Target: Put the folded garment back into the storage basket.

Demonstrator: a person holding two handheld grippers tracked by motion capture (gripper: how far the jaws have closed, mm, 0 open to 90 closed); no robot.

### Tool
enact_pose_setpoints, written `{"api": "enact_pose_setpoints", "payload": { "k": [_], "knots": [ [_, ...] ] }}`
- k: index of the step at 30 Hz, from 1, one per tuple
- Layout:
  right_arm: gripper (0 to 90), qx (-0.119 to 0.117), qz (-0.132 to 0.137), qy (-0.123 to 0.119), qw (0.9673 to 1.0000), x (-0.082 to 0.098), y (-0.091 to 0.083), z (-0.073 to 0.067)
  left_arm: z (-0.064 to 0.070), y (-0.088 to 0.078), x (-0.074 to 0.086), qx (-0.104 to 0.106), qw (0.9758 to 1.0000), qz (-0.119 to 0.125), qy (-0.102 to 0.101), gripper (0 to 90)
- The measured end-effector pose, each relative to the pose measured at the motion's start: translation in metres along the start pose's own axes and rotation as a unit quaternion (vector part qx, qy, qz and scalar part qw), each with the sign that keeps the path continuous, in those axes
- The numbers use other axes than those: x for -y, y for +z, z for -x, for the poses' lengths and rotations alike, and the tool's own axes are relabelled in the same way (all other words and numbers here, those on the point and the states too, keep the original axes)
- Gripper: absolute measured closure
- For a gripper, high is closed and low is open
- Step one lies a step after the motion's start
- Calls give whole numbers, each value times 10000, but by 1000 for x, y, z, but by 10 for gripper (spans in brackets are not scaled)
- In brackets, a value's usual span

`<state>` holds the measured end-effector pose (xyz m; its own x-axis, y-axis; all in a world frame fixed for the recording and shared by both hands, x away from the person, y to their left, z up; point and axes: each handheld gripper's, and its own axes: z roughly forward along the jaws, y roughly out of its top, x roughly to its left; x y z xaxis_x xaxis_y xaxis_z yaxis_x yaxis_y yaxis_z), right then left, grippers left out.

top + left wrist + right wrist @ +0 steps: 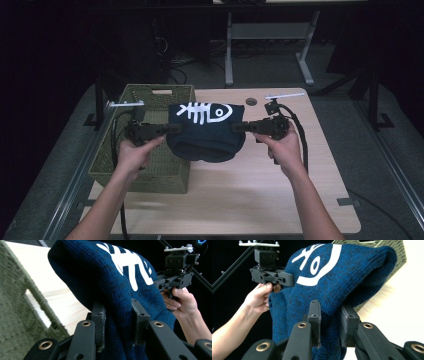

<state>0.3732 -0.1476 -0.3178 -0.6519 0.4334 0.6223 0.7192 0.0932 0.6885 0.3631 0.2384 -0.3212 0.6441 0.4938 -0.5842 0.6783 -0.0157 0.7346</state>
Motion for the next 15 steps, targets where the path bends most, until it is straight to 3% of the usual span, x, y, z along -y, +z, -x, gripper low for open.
{"api": "enact_pose_setpoints", "payload": {
  "k": [15],
  "knots": [
    [736, 10, -117, -111, 9999, -17, 41, -12, -15, -34, 1, -231, 9996, 125, -86, 697]
  ]
}}
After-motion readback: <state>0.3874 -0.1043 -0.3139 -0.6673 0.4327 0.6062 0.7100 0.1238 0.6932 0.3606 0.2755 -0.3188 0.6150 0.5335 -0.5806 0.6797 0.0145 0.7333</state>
